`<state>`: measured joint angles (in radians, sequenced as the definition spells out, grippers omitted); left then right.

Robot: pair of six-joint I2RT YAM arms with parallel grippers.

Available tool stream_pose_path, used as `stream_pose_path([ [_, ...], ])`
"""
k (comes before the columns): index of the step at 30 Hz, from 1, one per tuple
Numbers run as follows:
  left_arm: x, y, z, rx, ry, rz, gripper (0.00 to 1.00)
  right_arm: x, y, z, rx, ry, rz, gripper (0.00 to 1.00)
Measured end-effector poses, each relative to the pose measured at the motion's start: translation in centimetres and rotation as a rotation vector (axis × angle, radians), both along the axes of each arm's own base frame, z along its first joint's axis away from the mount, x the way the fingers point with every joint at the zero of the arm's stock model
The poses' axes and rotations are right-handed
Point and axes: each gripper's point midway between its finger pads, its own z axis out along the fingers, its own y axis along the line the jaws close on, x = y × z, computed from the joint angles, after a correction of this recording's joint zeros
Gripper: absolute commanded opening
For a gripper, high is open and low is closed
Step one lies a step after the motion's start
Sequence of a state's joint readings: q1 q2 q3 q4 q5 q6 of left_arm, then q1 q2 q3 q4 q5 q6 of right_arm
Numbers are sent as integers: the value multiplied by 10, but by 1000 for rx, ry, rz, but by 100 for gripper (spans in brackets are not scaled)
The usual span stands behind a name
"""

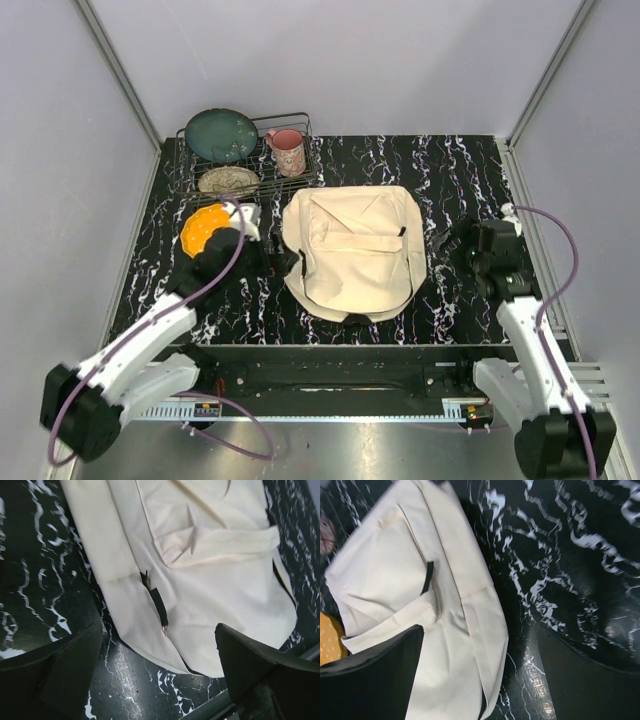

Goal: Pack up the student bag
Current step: Adjust the student bag at the center of the board, then reset both arms

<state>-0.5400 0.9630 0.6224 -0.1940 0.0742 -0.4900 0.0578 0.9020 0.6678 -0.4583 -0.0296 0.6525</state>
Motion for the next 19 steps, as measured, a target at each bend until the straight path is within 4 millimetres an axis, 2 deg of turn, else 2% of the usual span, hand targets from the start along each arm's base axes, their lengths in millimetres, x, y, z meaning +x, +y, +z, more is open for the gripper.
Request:
stream_pose_path([
  [2,-2,12,17,-13,-67,50,99,-3,-13,21,-53,-89,-45,100],
  [5,-4,28,31,-15,-123,114,99,-5,-24,33,-109,-140,-71,100],
  [8,-4,39,30,15,-124,162,99,-4,-27,24,-129,-107,-71,100],
  [13,-5,53,14,106,-61,212,99,-3,-27,6,-132,-42,-71,100],
  [19,-9,64,5,166,-33,233,99,2,-39,8,-213,-69,-84,100],
])
